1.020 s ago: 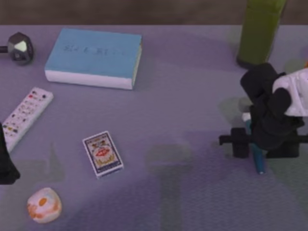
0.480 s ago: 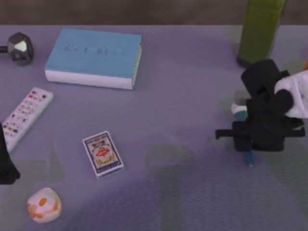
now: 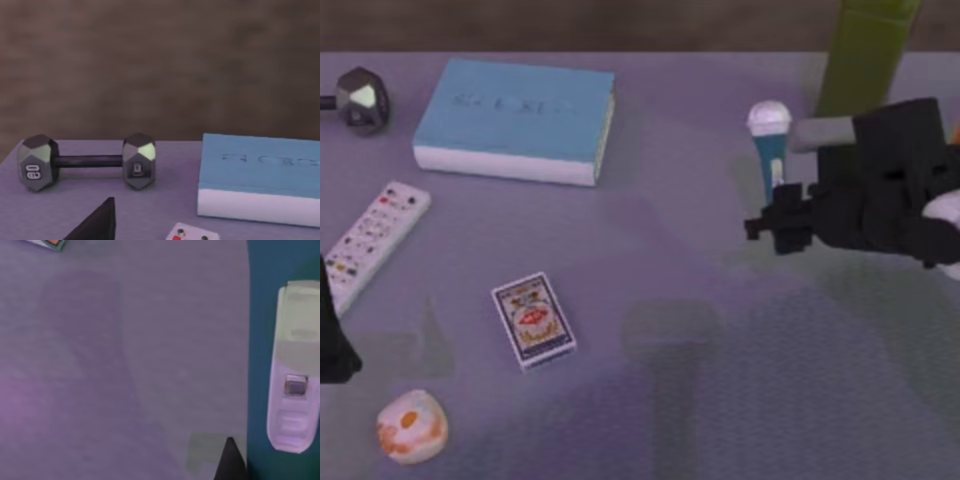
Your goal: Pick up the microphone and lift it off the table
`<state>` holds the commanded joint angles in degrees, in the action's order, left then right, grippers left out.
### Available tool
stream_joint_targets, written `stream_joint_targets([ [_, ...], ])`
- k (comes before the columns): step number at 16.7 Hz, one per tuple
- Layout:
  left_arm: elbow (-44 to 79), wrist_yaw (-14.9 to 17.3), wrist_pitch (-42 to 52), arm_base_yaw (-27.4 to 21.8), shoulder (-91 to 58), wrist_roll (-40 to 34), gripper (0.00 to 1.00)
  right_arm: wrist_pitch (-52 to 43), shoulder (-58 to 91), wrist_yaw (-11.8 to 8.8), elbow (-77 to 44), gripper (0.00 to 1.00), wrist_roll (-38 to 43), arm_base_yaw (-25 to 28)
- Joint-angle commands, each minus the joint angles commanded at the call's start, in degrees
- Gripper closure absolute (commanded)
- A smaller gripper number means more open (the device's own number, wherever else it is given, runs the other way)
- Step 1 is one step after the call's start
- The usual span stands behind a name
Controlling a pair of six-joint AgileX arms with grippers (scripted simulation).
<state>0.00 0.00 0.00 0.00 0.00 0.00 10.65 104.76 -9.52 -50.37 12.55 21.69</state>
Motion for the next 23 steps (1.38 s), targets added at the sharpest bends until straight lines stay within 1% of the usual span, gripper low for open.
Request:
stream_joint_targets([
  [4,0.0,0.0,0.0,0.0,0.0,0.0,0.0,21.06,-5.44,-6.31,5.92,1.0,-5.11,-0.24],
  [7,0.0,0.0,0.0,0.0,0.0,0.0,0.0,33.33,-9.7,-10.25,9.4,1.0,-8.5,-0.45],
  [10,0.0,0.0,0.0,0.0,0.0,0.0,0.0,40.42,-13.12,-12.88,11.59,1.0,-10.9,-0.65],
  [12,0.0,0.0,0.0,0.0,0.0,0.0,0.0,42.16,-14.11,-13.54,12.13,1.0,-11.55,-0.71],
  [16,0.0,0.0,0.0,0.0,0.0,0.0,0.0,42.04,-13.91,-13.47,11.87,1.0,-11.4,-0.47],
  [17,0.0,0.0,0.0,0.0,0.0,0.0,0.0,42.12,-13.88,-13.3,11.83,1.0,-11.4,-0.28],
  [18,0.0,0.0,0.0,0.0,0.0,0.0,0.0,42.44,-13.74,-12.61,11.68,1.0,-11.38,0.45],
  [20,0.0,0.0,0.0,0.0,0.0,0.0,0.0,43.63,-13.36,-9.85,11.11,1.0,-11.3,3.22],
  [23,0.0,0.0,0.0,0.0,0.0,0.0,0.0,45.91,-12.79,-4.27,10.09,1.0,-11.08,8.95],
])
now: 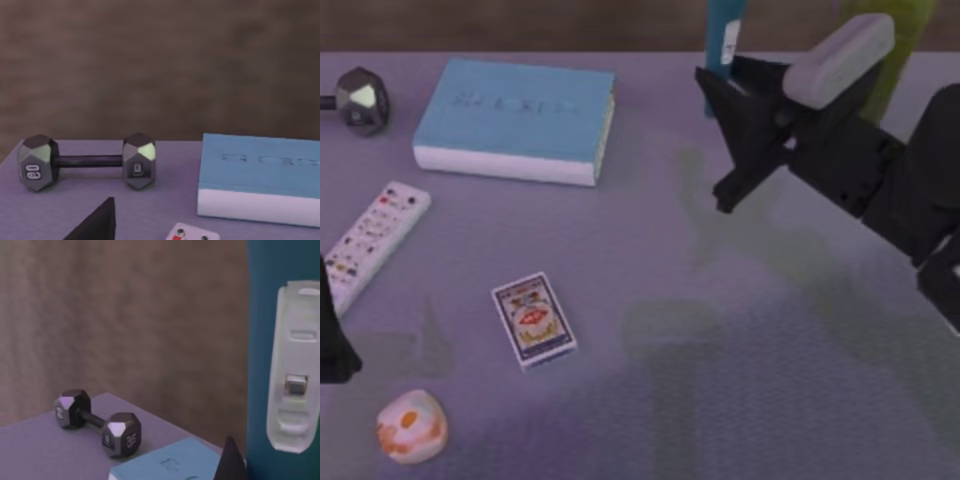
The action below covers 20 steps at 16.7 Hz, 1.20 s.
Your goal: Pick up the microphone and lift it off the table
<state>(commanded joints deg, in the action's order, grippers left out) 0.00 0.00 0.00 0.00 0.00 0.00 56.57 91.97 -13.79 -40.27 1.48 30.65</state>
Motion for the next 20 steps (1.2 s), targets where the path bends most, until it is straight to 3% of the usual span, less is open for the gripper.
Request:
stream_joint_targets([
  [2,0.0,0.0,0.0,0.0,0.0,0.0,0.0,1.34,0.2,3.41,-0.6,1.0,0.12,3.57],
  [4,0.0,0.0,0.0,0.0,0.0,0.0,0.0,2.03,0.21,5.09,-0.92,1.0,0.17,5.27],
  [15,0.57,0.6,-0.34,-0.26,-0.72,0.09,0.0,2.05,0.21,5.14,-0.93,1.0,0.17,5.31],
  [20,8.89,8.87,-5.3,-3.71,-13.01,1.3,0.0,2.05,0.21,5.14,-0.93,1.0,0.17,5.31],
])
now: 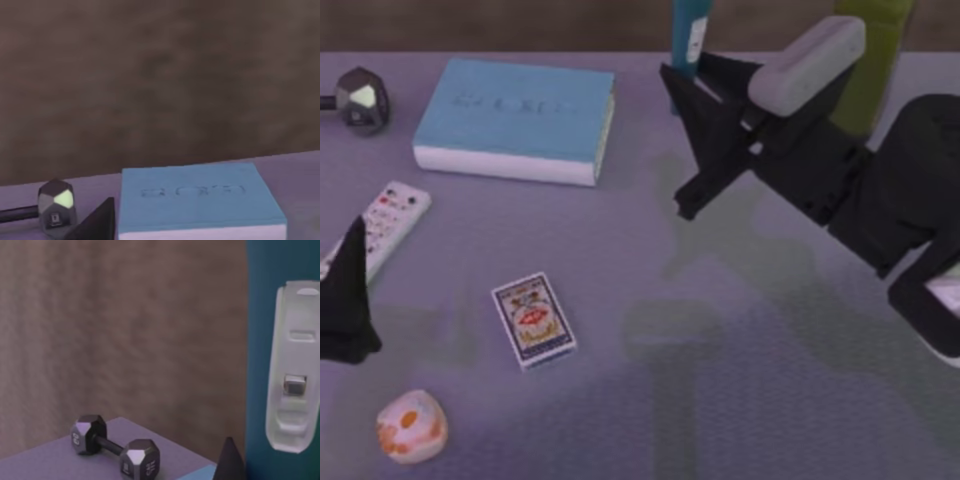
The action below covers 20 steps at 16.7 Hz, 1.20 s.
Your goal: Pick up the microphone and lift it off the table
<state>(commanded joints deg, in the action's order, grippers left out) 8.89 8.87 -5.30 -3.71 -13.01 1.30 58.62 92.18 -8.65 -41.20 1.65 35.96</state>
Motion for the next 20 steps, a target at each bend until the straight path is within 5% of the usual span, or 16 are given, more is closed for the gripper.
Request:
stream_joint_targets([
  [12,28.7,29.23,-16.78,-12.11,-49.88,4.08,0.0,0.0,0.0,0.0,0.0,1.0,0.0,0.0],
  [16,33.72,34.03,-19.85,-14.11,-57.42,4.88,0.0,0.0,0.0,0.0,0.0,1.0,0.0,0.0],
  [20,34.18,34.46,-20.14,-14.29,-58.1,4.96,0.0,0.0,0.0,0.0,0.0,1.0,0.0,0.0],
])
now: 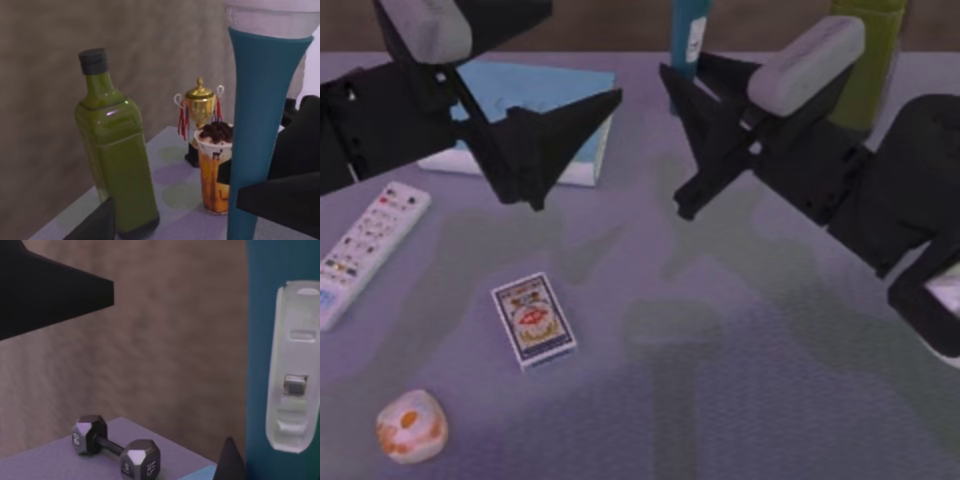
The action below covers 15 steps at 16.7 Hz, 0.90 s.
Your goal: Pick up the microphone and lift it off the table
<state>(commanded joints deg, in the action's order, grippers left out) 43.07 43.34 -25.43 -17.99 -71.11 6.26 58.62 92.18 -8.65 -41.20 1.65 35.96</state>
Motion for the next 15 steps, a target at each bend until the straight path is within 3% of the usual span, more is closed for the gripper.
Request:
stream_joint_targets([
  [4,1.67,-1.32,-0.52,-1.25,-2.11,-0.08,0.0,0.0,0.0,0.0,0.0,1.0,0.0,0.0],
  [11,13.11,-10.26,-4.07,-10.52,-16.78,-0.47,0.0,0.0,0.0,0.0,0.0,1.0,0.0,0.0],
  [15,14.78,-11.69,-4.55,-11.99,-18.82,-0.54,0.0,0.0,0.0,0.0,0.0,1.0,0.0,0.0],
])
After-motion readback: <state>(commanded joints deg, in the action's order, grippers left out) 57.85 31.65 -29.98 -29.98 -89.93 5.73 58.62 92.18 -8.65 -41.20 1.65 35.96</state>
